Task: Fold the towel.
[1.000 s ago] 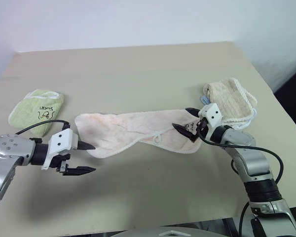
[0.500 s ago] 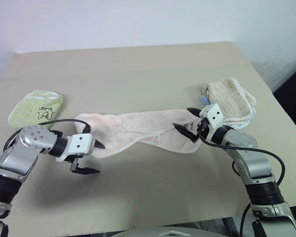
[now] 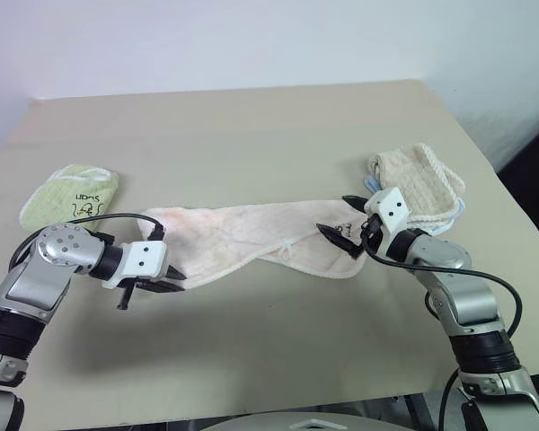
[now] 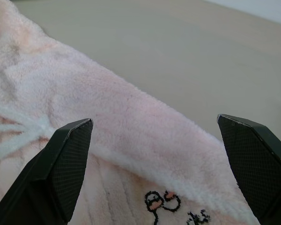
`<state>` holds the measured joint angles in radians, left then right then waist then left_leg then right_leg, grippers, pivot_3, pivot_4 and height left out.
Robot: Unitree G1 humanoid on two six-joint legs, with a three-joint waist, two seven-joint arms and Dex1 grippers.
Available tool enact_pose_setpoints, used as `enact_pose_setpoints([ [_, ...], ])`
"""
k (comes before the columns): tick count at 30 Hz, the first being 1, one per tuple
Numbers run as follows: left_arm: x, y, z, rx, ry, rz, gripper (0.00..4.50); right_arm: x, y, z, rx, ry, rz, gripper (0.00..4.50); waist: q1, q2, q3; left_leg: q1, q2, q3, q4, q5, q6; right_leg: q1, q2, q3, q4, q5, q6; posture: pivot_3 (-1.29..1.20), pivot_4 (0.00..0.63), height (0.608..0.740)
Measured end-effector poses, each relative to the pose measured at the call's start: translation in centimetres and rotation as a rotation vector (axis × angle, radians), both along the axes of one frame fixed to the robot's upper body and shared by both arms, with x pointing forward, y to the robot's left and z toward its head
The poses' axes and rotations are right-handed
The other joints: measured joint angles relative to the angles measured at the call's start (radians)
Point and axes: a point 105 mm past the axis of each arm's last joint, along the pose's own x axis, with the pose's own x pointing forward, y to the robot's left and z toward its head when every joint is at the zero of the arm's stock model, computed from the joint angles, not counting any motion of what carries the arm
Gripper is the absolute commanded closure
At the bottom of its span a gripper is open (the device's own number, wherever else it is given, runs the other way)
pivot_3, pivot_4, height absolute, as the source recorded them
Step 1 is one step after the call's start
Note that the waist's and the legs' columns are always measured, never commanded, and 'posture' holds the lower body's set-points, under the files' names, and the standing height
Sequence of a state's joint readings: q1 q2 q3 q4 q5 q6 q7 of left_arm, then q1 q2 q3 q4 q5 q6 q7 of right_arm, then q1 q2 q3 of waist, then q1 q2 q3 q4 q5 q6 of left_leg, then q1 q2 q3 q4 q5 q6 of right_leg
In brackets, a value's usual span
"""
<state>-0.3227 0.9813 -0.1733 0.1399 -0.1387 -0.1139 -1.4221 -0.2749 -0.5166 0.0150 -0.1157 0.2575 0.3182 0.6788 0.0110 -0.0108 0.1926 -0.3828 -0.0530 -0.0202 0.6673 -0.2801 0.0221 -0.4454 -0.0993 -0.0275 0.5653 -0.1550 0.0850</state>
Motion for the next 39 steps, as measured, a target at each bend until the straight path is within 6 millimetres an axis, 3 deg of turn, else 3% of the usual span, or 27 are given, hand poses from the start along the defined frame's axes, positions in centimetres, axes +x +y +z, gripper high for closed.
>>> enact_pose_setpoints([
  [5, -0.1, 0.4, -0.2, -0.018, -0.019, 0.027, 4.46, 0.4, -0.8, 0.9, -0.072, -0.054, -0.015, 0.0, -0.002, 0.0, 0.0, 0.0, 0.0, 0.0, 0.0, 0.0, 0.0, 0.0, 0.0, 0.0, 0.0, 0.0, 0.0, 0.0, 0.15, 0.731],
  [12, 0.1, 1.4, 0.0, -0.071, -0.051, 0.129, 4.46, 1.3, -4.2, 2.5, -0.356, -0.187, -0.039, 0.0, -0.002, 0.0, 0.0, 0.001, 0.001, 0.0, 0.0, 0.0, 0.0, 0.001, 0.001, 0.0, 0.0, 0.0, 0.0, 0.0, 0.15, 0.731],
  [18, 0.6, 3.0, 0.8, -0.068, -0.106, 0.22, 4.46, 1.9, -5.9, 1.6, -0.564, -0.218, 0.019, 0.0, -0.007, 0.0, 0.0, 0.0, 0.001, 0.001, 0.0, 0.0, 0.0, 0.0, 0.001, 0.0, -0.001, 0.0, 0.0, 0.0, 0.15, 0.731],
  [29, 0.7, 3.2, 0.6, -0.071, -0.11, 0.25, 4.46, 2.6, -6.6, -0.5, -0.778, -0.262, 0.129, 0.0, -0.007, 0.0, 0.0, -0.001, 0.001, 0.001, 0.0, 0.0, 0.0, 0.0, 0.001, 0.0, -0.002, 0.0, 0.0, 0.0, 0.15, 0.731],
  [32, 0.7, 3.2, 0.6, -0.07, -0.112, 0.251, 4.46, 2.9, -6.6, -0.3, -0.801, -0.29, 0.133, 0.0, -0.007, 0.0, 0.0, 0.0, 0.001, 0.001, 0.0, 0.0, 0.0, 0.0, 0.001, 0.0, -0.002, 0.0, 0.0, 0.0, 0.15, 0.731],
  [39, 0.8, 3.1, 0.5, -0.077, -0.12, 0.258, 4.5, 3.1, -7.0, -0.4, -0.82, -0.291, 0.117, 2.17, -0.007, 0.0, 0.0, -0.001, 0.001, 0.001, 0.0, 0.0, 0.0, 0.0, 0.001, 0.0, -0.002, 0.0, -0.001, 0.0, 0.15, 0.731],
])
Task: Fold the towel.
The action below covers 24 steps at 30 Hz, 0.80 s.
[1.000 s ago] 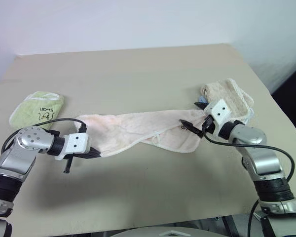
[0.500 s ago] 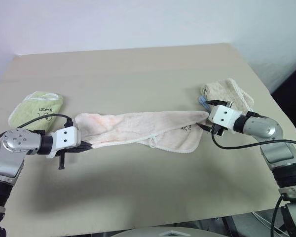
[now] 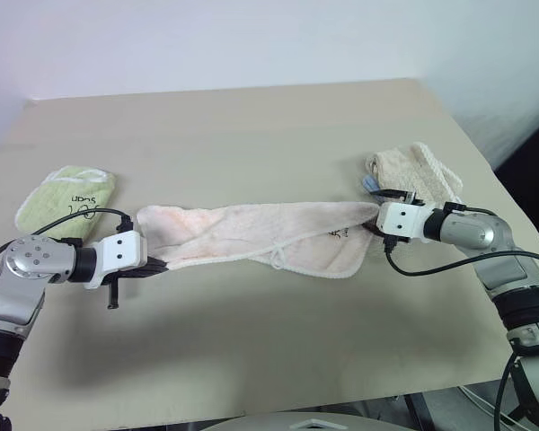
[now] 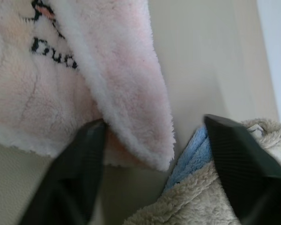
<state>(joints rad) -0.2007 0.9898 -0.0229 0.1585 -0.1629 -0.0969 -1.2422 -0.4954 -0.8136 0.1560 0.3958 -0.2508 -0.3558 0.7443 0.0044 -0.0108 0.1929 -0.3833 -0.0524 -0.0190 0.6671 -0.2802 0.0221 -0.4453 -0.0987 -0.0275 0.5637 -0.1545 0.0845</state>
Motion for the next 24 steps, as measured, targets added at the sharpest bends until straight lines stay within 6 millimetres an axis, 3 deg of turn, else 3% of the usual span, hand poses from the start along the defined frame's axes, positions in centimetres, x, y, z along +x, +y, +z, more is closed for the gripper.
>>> enact_pose_setpoints([
  [7, 0.1, 0.1, 0.0, -0.003, -0.003, 0.009, 4.5, -0.1, 0.1, 0.0, 0.002, 0.005, 0.008, 4.47, 0.0, 0.0, 0.0, 0.0, 0.0, 0.0, 0.0, 0.0, 0.0, 0.0, 0.0, 0.0, 0.0, 0.0, 0.0, 0.0, 0.15, 0.731],
  [12, 0.5, 0.1, 0.3, -0.047, -0.01, 0.048, 4.5, 0.0, 0.3, 0.4, 0.012, -0.008, 0.021, 4.47, 0.0, 0.0, 0.0, 0.0, 0.0, 0.0, 0.0, 0.0, 0.0, 0.0, 0.0, 0.0, 0.0, 0.0, 0.0, 0.0, 0.15, 0.731],
  [15, 1.3, 0.2, 1.5, -0.099, -0.045, 0.093, 4.5, 0.3, 0.5, 1.2, 0.015, -0.038, 0.029, 4.47, 0.0, 0.0, 0.0, 0.0, 0.0, 0.0, 0.0, 0.0, 0.0, 0.0, 0.0, 0.0, 0.0, 0.0, 0.0, 0.0, 0.15, 0.731],
  [19, 5.0, -0.1, 6.2, -0.314, -0.233, 0.226, 4.5, 1.3, 1.3, 3.9, 0.056, -0.115, 0.033, 4.47, 0.005, 0.0, 0.0, 0.001, -0.001, -0.001, 0.001, 0.0, 0.0, 0.001, 0.0, 0.0, 0.002, 0.002, 0.003, 0.0, 0.15, 0.731],
  [21, 7.9, 0.5, 9.7, -0.439, -0.365, 0.361, 4.5, 2.4, 1.5, 6.0, 0.081, -0.17, 0.019, 4.47, 0.006, -0.001, 0.001, 0.001, -0.001, -0.001, 0.002, 0.001, -0.001, 0.001, 0.0, -0.001, 0.002, 0.003, 0.004, 0.0, 0.15, 0.731],
  [24, 10.5, 1.4, 14.7, -0.566, -0.518, 0.485, 4.5, 3.9, 1.3, 9.6, 0.114, -0.259, -0.008, 4.47, 0.002, -0.002, 0.001, 0.001, -0.002, -0.001, 0.001, 0.001, -0.001, 0.001, 0.0, 0.0, 0.001, 0.005, 0.007, 0.0, 0.15, 0.731],
])
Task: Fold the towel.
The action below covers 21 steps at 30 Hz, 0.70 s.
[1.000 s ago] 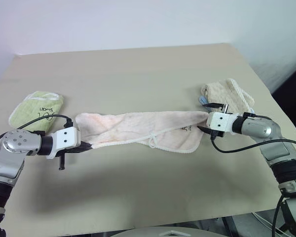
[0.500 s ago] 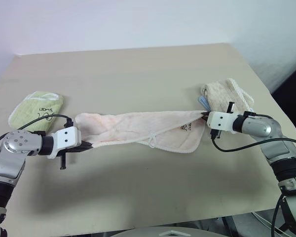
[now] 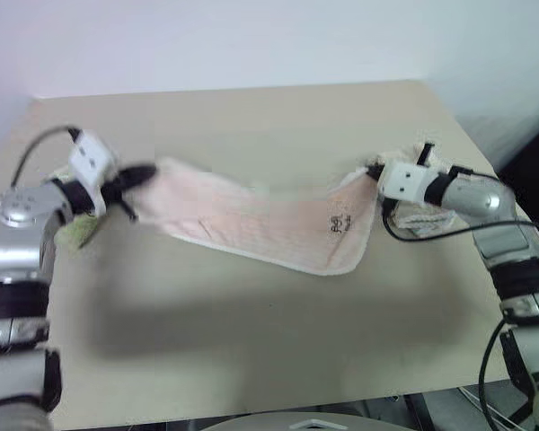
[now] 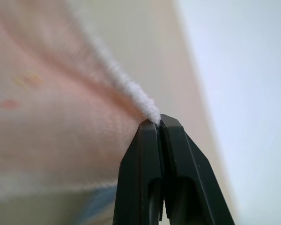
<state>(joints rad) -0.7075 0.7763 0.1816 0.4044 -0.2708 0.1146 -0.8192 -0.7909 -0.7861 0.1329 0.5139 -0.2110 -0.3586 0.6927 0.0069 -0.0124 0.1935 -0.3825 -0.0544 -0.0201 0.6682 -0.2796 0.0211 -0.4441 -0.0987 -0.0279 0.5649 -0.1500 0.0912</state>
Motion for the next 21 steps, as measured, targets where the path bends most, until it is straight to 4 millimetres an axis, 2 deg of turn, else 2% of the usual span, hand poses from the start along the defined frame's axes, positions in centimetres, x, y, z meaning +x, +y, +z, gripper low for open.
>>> enact_pose_setpoints([
  [3, 1.4, 0.3, 3.1, -0.101, -0.08, 0.058, 4.5, 1.0, -0.8, 3.2, 0.053, -0.061, -0.03, 4.47, -0.005, 0.0, 0.0, -0.002, 0.0, 0.0, -0.001, 0.0, 0.0, -0.001, 0.0, 0.0, -0.001, 0.0, 0.0, 0.0, 0.15, 0.731],
  [6, 1.7, 0.9, 4.9, -0.15, -0.119, 0.081, 4.5, 0.8, -1.0, 6.3, 0.09, -0.116, -0.013, 4.47, -0.017, 0.0, 0.0, -0.007, 0.0, 0.0, -0.001, 0.0, 0.0, -0.005, 0.0, 0.0, -0.001, 0.001, 0.001, 0.0, 0.15, 0.731],
  [10, 0.1, 2.6, 5.0, -0.132, -0.11, 0.058, 4.5, -0.9, -1.6, 9.3, 0.155, -0.13, 0.049, 4.47, -0.027, 0.0, 0.0, -0.009, 0.0, 0.002, -0.003, 0.0, 0.0, -0.009, 0.0, 0.002, -0.001, 0.001, 0.002, 0.0, 0.15, 0.731],
  [12, -0.7, 2.8, 4.4, -0.135, -0.085, 0.023, 4.5, -1.6, -1.4, 9.2, 0.167, -0.106, 0.084, 4.47, -0.025, 0.0, 0.0, -0.009, 0.0, 0.002, -0.003, -0.001, 0.001, -0.009, 0.0, 0.002, -0.002, 0.001, 0.002, 0.0, 0.15, 0.731],
  [14, -2.5, 3.5, 2.7, -0.114, -0.016, -0.024, 4.5, -3.1, -1.4, 7.4, 0.158, -0.016, 0.127, 4.47, -0.024, 0.0, 0.0, -0.009, 0.0, 0.002, -0.003, -0.002, 0.002, -0.009, 0.0, 0.002, -0.002, 0.001, 0.002, 0.0, 0.15, 0.731],
  [16, -4.6, 4.2, -0.1, -0.08, 0.105, -0.067, 4.5, -4.9, -1.4, 3.8, 0.153, 0.154, 0.163, 4.47, -0.022, 0.0, 0.0, -0.009, 0.0, 0.002, -0.003, -0.002, 0.003, -0.009, -0.001, 0.002, -0.001, 0.001, 0.001, 0.0, 0.15, 0.731],
  [18, -6.5, 4.5, -3.3, -0.031, 0.24, -0.093, 4.5, -7.1, -0.9, -0.7, 0.157, 0.357, 0.2, 4.47, -0.016, 0.0, 0.0, -0.009, 0.0, 0.002, -0.002, -0.002, 0.003, -0.009, -0.003, 0.002, -0.002, 0.001, 0.001, 0.0, 0.15, 0.731],
  [21, -9.0, 4.3, -6.4, 0.04, 0.385, -0.128, 4.5, -10.4, 0.0, -4.9, 0.14, 0.569, 0.251, 4.47, -0.011, 0.001, 0.0, -0.008, 0.0, 0.002, 0.0, -0.002, 0.003, -0.008, -0.004, 0.003, -0.001, 0.0, 0.0, 0.0, 0.15, 0.731],
])
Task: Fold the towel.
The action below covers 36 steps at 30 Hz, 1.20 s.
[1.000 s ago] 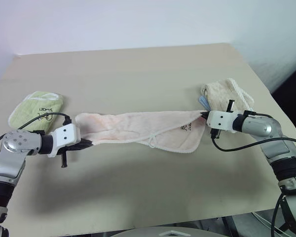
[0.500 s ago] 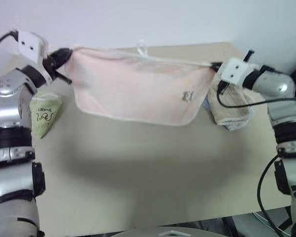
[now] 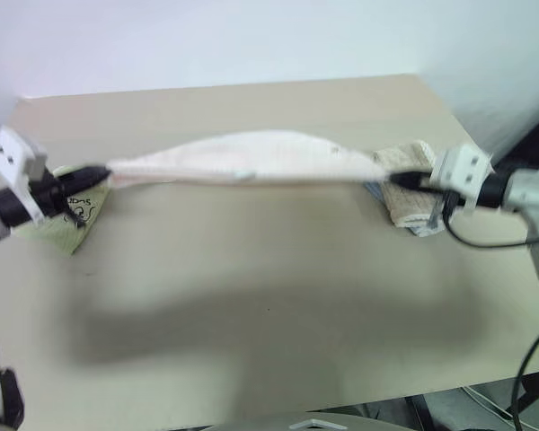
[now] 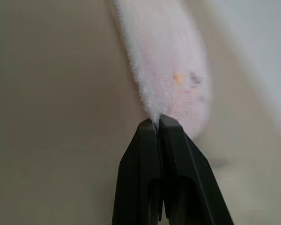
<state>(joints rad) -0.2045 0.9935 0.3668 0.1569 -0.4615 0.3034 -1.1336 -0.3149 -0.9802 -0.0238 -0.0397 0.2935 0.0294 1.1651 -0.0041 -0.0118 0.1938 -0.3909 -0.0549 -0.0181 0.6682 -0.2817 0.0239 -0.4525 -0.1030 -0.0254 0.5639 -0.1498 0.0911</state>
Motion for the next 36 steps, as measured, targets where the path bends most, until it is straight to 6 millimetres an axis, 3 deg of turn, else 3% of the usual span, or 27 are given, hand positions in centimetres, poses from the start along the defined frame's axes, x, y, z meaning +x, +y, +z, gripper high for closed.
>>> enact_pose_setpoints([
  [2, -0.9, -0.3, -0.7, 0.026, 0.047, -0.022, 4.5, -1.4, 0.4, -1.2, -0.014, 0.076, 0.028, 4.47, 0.0, 0.0, 0.0, 0.003, 0.001, 0.0, 0.001, 0.0, -0.001, 0.004, -0.001, 0.0, -0.001, -0.001, -0.003, 0.0, 0.15, 0.731],
  [5, -1.5, -0.5, -0.5, 0.041, 0.058, -0.032, 4.5, -1.8, 1.1, -0.8, -0.005, 0.079, 0.046, 4.47, -0.006, 0.0, 0.0, 0.006, 0.003, 0.0, 0.001, -0.001, -0.004, 0.008, 0.0, -0.001, -0.003, -0.002, -0.002, 0.0, 0.15, 0.731],
  [11, -1.5, -0.2, -0.1, 0.067, 0.05, -0.018, 4.5, -0.2, 1.5, 0.7, 0.01, 0.007, 0.023, 4.47, -0.008, 0.0, 0.0, 0.007, 0.01, 0.007, 0.0, 0.001, -0.002, 0.005, 0.006, -0.001, -0.002, 0.001, -0.006, 0.0, 0.15, 0.731],
  [14, -0.1, 0.3, 0.5, 0.137, -0.016, 0.021, 4.5, 1.5, 1.4, 1.5, 0.016, -0.056, -0.016, 4.47, -0.005, 0.0, 0.0, 0.003, 0.01, 0.01, 0.0, 0.001, -0.003, 0.001, 0.006, 0.001, -0.001, 0.003, -0.002, 0.0, 0.15, 0.731],
  [18, 4.0, 1.7, -0.1, 0.25, -0.102, 0.163, 4.5, 5.1, 1.5, 1.7, -0.014, -0.131, -0.087, 4.47, 0.0, -0.001, -0.001, 0.004, 0.009, 0.011, 0.001, 0.002, -0.003, 0.003, 0.006, 0.001, -0.001, 0.004, -0.003, 0.0, 0.15, 0.731],
  [23, 7.4, 1.0, -2.0, 0.372, -0.13, 0.183, 4.5, 8.3, 1.5, 0.7, -0.057, -0.173, -0.151, 4.47, -0.005, -0.001, -0.001, 0.0, 0.008, 0.011, 0.0, 0.002, -0.003, -0.001, 0.006, 0.001, 0.0, 0.005, -0.003, 0.0, 0.15, 0.731],
  [28, 9.5, -0.2, -2.5, 0.423, -0.175, 0.183, 4.5, 9.8, 1.1, -0.8, -0.108, -0.196, -0.19, 4.47, -0.007, -0.001, -0.001, -0.004, 0.008, 0.013, 0.0, 0.002, -0.002, -0.006, 0.006, 0.002, 0.001, 0.005, -0.002, 0.0, 0.15, 0.731],
  [31, 10.2, -0.3, -2.2, 0.42, -0.209, 0.199, 3.84, 10.0, 0.9, -0.8, -0.123, -0.22, -0.192, 3.88, -0.007, -0.001, -0.001, -0.003, 0.008, 0.013, 0.0, 0.002, -0.002, -0.005, 0.006, 0.002, 0.001, 0.005, -0.001, 0.0, 0.15, 0.731],
  [36, 10.6, -0.2, -2.7, 0.398, -0.225, 0.242, 2.08, 9.7, 0.9, -0.9, -0.116, -0.226, -0.189, 2.16, -0.008, -0.001, -0.001, -0.001, 0.008, 0.014, 0.001, 0.002, -0.002, -0.005, 0.006, 0.004, 0.005, 0.005, -0.001, 0.0, 0.15, 0.731],
])
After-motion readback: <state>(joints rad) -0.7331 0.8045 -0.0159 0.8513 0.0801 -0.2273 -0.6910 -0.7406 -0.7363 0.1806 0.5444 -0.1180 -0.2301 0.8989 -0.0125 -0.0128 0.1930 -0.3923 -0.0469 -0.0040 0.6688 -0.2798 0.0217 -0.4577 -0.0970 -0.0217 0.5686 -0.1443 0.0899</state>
